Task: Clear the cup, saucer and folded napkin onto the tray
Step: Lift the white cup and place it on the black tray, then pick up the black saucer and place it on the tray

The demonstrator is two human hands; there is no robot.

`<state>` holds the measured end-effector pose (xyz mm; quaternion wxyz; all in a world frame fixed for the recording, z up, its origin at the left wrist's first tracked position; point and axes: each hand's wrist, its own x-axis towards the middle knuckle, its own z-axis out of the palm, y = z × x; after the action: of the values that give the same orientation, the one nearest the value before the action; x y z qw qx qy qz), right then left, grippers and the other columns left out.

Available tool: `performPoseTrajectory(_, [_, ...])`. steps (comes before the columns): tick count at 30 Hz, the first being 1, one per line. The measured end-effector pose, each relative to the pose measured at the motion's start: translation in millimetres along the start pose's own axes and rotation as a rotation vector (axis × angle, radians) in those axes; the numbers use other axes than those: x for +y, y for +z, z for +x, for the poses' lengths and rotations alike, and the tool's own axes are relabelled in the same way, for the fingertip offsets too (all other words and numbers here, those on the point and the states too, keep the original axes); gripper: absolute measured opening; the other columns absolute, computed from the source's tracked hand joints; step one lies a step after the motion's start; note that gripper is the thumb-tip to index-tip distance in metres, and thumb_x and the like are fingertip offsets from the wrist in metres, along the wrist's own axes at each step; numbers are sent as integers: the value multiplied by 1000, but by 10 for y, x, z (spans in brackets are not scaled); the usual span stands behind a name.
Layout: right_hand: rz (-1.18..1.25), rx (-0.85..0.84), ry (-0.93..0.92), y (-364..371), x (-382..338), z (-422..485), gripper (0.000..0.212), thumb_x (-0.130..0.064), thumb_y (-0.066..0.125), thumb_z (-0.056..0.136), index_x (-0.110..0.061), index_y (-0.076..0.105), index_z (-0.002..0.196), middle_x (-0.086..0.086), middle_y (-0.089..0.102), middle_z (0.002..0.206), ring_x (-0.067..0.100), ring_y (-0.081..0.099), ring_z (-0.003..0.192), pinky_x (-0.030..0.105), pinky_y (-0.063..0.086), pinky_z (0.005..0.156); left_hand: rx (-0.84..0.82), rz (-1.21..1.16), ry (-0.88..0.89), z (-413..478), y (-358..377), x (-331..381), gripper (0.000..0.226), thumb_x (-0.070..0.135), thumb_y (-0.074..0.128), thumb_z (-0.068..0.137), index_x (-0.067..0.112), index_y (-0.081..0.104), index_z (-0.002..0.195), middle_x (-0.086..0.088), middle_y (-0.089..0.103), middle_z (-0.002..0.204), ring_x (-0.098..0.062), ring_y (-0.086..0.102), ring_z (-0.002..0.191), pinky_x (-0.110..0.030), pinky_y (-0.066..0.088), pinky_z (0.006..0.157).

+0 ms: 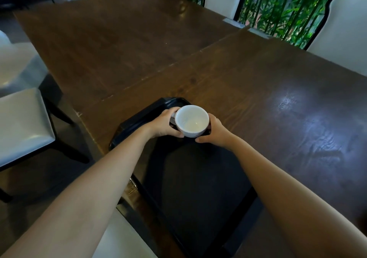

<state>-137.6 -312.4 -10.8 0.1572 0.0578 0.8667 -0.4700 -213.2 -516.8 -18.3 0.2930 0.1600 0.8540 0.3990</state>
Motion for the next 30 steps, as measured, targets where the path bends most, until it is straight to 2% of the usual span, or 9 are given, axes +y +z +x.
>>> performPoseTrajectory(5, [-233,-141,122,-399,-141,-168,89,-25,76,75,-14,23,145,9,30,151,27,33,137,46,31,113,-69,352,-125,-52,-291,258,110,25,80,70,26,4,149,-4,2,159,-26,0,145,-48,12,116])
performPoseTrajectory(8, [-441,-245,194,-684,-311,-333,79,-31,70,79,-13,28,144,7,33,151,27,34,137,43,29,113,-140,528,-162,-100,-510,539,93,28,76,75,24,17,147,-6,19,156,-26,17,143,-44,24,113])
performPoseTrajectory(12, [-642,-321,311,-1137,-592,-600,77,-41,70,77,-21,33,142,1,27,154,28,29,140,48,30,113,-204,555,-153,-191,-707,1092,73,26,70,81,24,31,142,-4,42,144,-25,42,128,-33,42,88])
performPoseTrajectory(16, [-630,-279,373,-1586,-878,-925,76,-43,70,76,-27,35,141,-1,30,153,28,33,137,47,38,108,-238,610,-84,-257,-686,1731,67,35,65,83,29,32,141,1,46,140,-21,49,117,-28,51,75])
performPoseTrajectory(20, [-664,-209,420,-2025,-1070,-1343,77,-43,68,79,-24,31,143,4,37,148,27,42,132,41,44,100,-264,734,67,-329,-436,2411,58,41,59,86,29,37,139,3,48,137,-17,51,112,-27,52,75])
performPoseTrajectory(25, [-638,-67,510,-2536,-1094,-2049,73,-35,66,83,-19,30,145,5,42,145,25,48,128,45,46,101,-331,904,192,-423,4,3261,47,41,56,89,22,48,131,-3,52,130,-15,57,104,-36,57,81])
performPoseTrajectory(26, [-639,-29,522,-2631,-1078,-2204,71,-33,66,84,-17,32,144,5,42,145,24,49,127,42,50,97,-338,927,216,-442,105,3418,48,42,56,89,21,48,131,-3,53,130,-15,58,104,-38,58,83])
performPoseTrajectory(28, [-645,29,545,-2812,-1040,-2526,66,-31,64,86,-13,35,143,5,41,145,24,50,126,20,56,72,-347,952,279,-473,323,3720,48,42,56,89,21,48,132,-2,52,129,-15,59,105,-39,57,84])
performPoseTrajectory(30, [-644,59,582,-2982,-968,-2816,58,-29,60,89,-10,39,140,6,42,143,24,49,127,6,47,47,-369,957,345,-502,560,3995,48,41,55,89,21,47,132,-2,52,129,-15,59,106,-38,57,85])
